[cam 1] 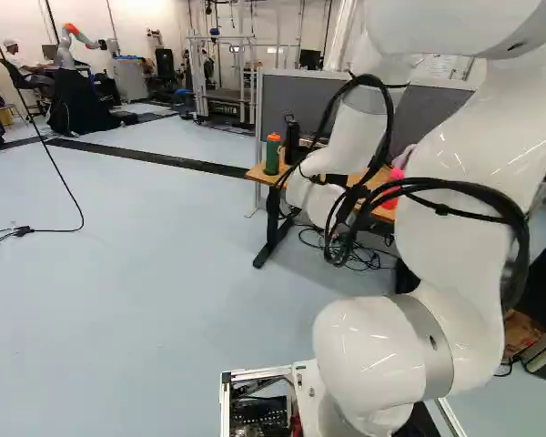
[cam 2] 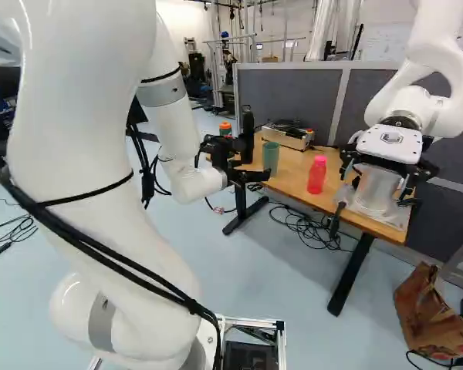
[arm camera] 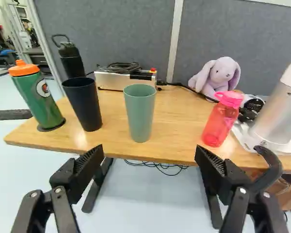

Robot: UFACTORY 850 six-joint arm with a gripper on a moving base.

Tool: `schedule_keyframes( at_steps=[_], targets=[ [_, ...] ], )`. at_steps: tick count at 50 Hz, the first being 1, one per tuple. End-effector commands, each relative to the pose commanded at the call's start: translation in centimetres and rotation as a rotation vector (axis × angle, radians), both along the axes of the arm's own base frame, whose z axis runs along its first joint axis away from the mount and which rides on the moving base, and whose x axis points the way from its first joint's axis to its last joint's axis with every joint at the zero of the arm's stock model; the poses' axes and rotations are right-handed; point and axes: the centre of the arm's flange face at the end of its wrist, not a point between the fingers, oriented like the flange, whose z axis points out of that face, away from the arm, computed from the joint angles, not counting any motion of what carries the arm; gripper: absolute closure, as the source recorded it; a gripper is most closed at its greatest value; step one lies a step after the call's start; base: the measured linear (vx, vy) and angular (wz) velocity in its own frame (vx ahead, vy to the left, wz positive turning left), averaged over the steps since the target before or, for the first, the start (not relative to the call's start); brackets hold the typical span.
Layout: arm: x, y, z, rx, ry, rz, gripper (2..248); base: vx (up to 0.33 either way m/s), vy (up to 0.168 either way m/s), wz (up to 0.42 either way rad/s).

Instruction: Place the green cup on the table

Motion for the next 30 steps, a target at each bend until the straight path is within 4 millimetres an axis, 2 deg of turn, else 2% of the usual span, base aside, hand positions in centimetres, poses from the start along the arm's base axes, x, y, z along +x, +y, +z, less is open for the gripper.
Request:
schedule_keyframes(
  at_steps=[30],
  targets=[
    [-5.1,2.6,1.5,0.032,0.012,0.239,3,0.0,0.0,0.0]
  ],
)
